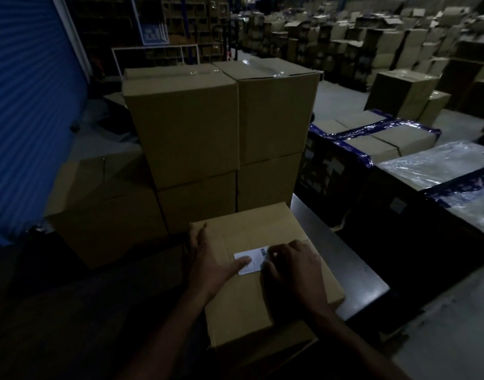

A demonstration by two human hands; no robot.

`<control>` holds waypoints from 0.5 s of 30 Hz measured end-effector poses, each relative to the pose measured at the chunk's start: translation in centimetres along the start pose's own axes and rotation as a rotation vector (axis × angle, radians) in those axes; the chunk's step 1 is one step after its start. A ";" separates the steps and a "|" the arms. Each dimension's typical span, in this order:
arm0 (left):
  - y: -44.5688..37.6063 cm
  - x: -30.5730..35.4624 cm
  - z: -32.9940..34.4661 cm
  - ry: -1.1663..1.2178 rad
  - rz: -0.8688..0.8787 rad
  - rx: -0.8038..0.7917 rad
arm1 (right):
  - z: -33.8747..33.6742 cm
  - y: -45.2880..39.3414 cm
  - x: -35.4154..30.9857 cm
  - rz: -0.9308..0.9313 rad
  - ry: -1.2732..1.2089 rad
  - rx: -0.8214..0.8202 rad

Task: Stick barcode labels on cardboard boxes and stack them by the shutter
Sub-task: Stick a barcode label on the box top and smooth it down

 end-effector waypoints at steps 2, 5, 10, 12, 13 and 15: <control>-0.3 -0.4 0.2 0.022 0.020 0.026 | 0.3 -0.1 -0.1 -0.011 0.024 0.001; -0.4 -0.6 0.5 0.006 0.032 0.046 | 0.6 -0.2 -0.1 0.033 0.017 -0.003; -0.2 0.3 0.2 -0.077 0.097 0.104 | 0.1 -0.7 -0.2 0.153 -0.090 0.087; -0.1 0.6 -0.1 -0.109 0.141 0.155 | 0.4 -0.7 -0.5 0.128 -0.084 0.078; -0.1 0.6 -0.2 -0.113 0.155 0.168 | 0.5 -0.6 -0.6 0.114 -0.083 0.088; -0.3 0.7 -0.1 -0.115 0.179 0.168 | 0.3 -0.4 -0.6 0.118 -0.068 0.130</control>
Point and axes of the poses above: each hand's wrist, its own y-axis away from the middle knuckle, its own z-axis out of the palm, x = y × z, the point moved 9 cm from there along -y, towards the middle knuckle, and after that the axes turned 7 degrees about -z, right-handed, at the moved point
